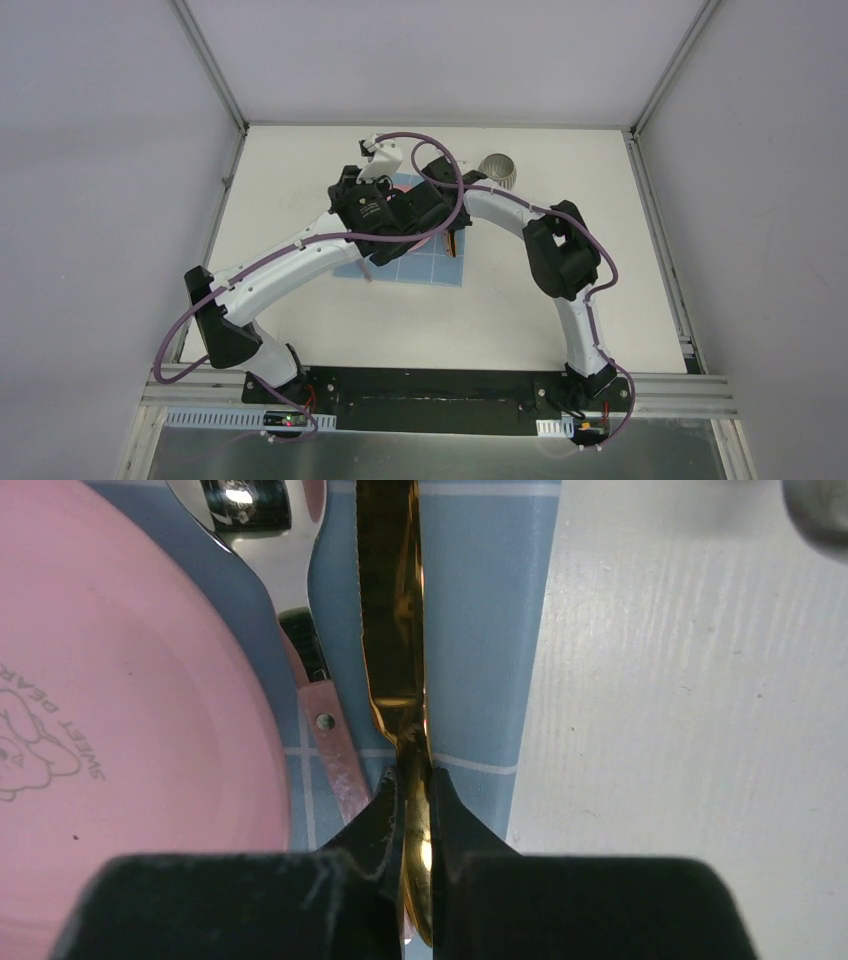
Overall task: Set the dinner table for one person
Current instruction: Place the knife on the napkin.
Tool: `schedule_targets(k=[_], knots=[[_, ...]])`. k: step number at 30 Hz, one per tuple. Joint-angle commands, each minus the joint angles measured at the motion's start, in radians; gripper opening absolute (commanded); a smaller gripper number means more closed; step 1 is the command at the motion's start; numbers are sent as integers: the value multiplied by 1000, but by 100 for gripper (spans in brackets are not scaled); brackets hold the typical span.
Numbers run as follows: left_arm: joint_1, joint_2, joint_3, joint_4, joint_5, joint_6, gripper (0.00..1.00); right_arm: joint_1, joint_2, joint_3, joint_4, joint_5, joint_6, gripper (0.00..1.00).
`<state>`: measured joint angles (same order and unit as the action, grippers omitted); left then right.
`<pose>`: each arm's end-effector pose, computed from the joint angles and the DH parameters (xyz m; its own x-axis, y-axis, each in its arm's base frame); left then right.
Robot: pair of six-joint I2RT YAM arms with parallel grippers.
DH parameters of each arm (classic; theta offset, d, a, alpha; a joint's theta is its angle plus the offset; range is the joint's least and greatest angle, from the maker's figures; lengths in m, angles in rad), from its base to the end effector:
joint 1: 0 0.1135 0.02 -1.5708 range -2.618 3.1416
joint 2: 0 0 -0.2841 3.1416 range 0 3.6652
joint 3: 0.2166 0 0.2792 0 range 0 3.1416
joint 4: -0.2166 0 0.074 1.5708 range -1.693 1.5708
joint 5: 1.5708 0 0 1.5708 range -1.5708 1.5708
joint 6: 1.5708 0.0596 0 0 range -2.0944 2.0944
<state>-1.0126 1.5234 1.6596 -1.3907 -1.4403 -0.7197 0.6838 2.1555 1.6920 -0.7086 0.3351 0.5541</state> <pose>0.2058 -0.2181 0.4161 -0.3436 0.3884 -0.8550 -0.3716 0.7799 0.5036 0.3985 0.2995 0.1621 -0.8693 -0.0674 -0.4896 -0.0473 0.9975 -0.0535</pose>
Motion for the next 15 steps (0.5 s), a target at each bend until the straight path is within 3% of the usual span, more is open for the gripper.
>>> schedule_targets(k=[1, 3, 5, 12, 15], knots=[[15, 12, 11, 6, -35, -21, 24, -1, 15, 31, 18, -40, -7, 0], [17, 17, 11, 5, -35, -21, 24, 0, 13, 22, 19, -49, -4, 1], [19, 21, 11, 6, -36, -23, 24, -1, 2, 8, 24, -48, -1, 10], [23, 3, 32, 5, -64, -7, 27, 0, -96, -52, 41, -21, 2, 27], [23, -3, 50, 5, -77, 10, 28, 2, -158, -101, 55, -19, 7, 29]])
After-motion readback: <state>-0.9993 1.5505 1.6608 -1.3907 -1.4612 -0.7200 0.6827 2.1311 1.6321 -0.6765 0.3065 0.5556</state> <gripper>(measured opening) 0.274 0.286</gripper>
